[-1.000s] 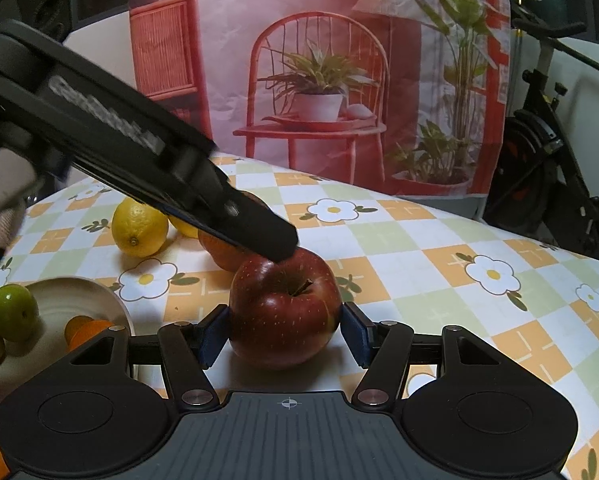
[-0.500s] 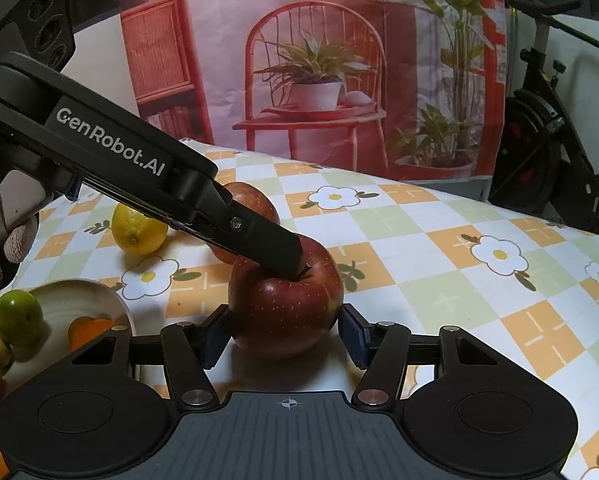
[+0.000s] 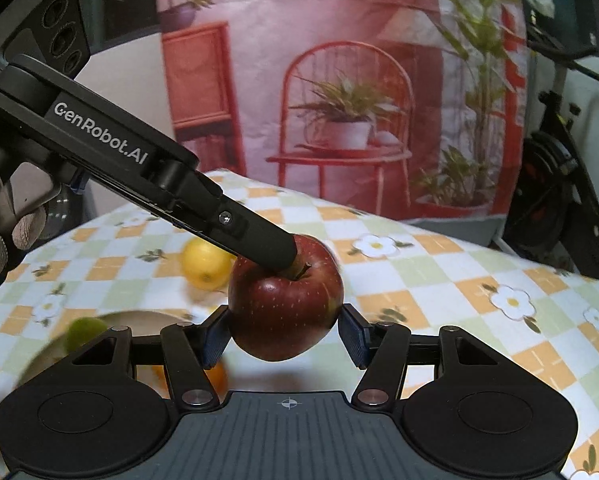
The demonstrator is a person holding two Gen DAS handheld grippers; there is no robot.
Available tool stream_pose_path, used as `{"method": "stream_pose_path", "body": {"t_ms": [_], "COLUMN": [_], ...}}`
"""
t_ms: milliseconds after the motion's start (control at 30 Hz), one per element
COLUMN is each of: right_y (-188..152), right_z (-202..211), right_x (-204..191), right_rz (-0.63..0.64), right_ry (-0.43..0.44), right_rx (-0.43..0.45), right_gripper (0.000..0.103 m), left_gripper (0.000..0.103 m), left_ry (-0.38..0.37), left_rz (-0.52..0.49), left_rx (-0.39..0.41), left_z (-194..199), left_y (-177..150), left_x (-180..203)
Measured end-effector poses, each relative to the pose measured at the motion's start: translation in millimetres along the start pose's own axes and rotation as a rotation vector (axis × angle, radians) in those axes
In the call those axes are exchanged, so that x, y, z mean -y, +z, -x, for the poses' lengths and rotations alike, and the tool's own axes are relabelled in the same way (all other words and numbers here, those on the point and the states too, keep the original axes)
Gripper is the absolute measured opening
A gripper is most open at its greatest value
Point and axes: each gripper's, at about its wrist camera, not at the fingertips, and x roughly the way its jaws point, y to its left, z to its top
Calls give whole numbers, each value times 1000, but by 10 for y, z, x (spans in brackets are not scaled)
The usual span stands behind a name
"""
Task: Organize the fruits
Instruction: 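Lift both red apples and carry them toward the beige plate, then lower both red apples into the plate and open both grippers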
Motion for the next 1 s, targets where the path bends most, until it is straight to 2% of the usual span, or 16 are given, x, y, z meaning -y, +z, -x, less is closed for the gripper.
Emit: {"method": "stream_pose_path", "body": {"t_ms": [267, 500, 700, 833, 1000], "right_y": [25, -73, -44, -28, -53], "right_z": [91, -145, -412, -438, -462], "right_x": [-539, -922, -1072, -1065, -1052], "right_rz": [42, 99, 147, 155, 186], "right_ry": [69, 104, 115, 122, 116], "right_rx": [-20, -83, -133, -143, -185], "right_gripper": [54, 54, 54, 54, 54], "left_gripper": [38, 38, 38, 38, 37], "left_ry": [28, 57, 83, 60, 77], "left_rz": [-16, 58, 97, 130, 134], "left_rx": [-12, -40, -36, -24, -32], "left_z": [457, 519, 475, 474, 421], "left_y": [-296, -503, -532, -565, -592], "left_x": [-81, -391, -569, -614, -647]}}
